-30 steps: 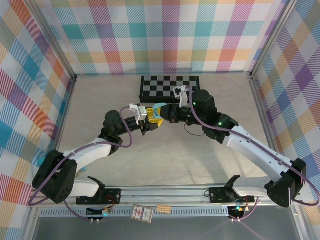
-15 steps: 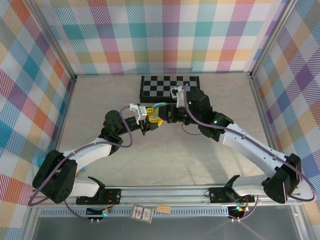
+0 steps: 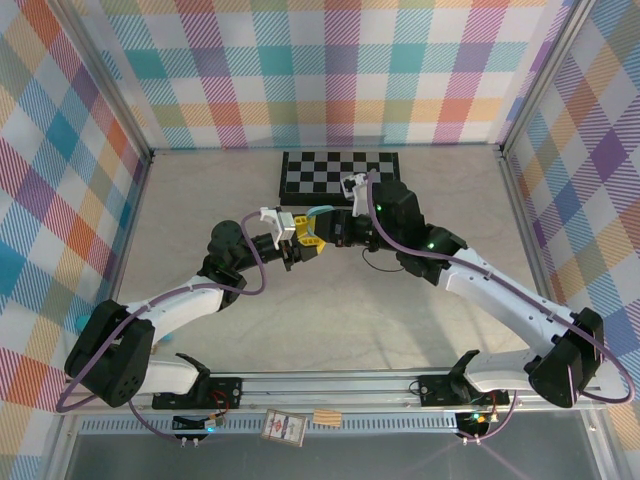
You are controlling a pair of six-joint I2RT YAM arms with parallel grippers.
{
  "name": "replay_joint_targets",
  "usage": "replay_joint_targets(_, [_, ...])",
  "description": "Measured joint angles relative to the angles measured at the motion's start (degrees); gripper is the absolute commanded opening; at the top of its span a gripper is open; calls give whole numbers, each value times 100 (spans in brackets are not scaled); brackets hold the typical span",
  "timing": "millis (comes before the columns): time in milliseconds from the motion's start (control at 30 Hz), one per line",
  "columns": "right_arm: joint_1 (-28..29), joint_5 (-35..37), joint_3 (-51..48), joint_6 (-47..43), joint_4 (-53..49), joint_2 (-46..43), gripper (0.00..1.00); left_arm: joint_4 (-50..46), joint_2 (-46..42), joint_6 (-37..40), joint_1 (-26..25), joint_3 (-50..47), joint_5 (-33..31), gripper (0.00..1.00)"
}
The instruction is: Insert wireless bluetooth earbuds into charging case
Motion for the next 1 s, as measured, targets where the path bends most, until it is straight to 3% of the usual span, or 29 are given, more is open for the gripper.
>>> replay_joint_targets(333, [0,81,2,-59,-199,-136,43,17,0,0,0,0,0,33])
replay_joint_targets(1000, [0,-223,94,-295,-258,-155,43,76,0,0,0,0,0,33])
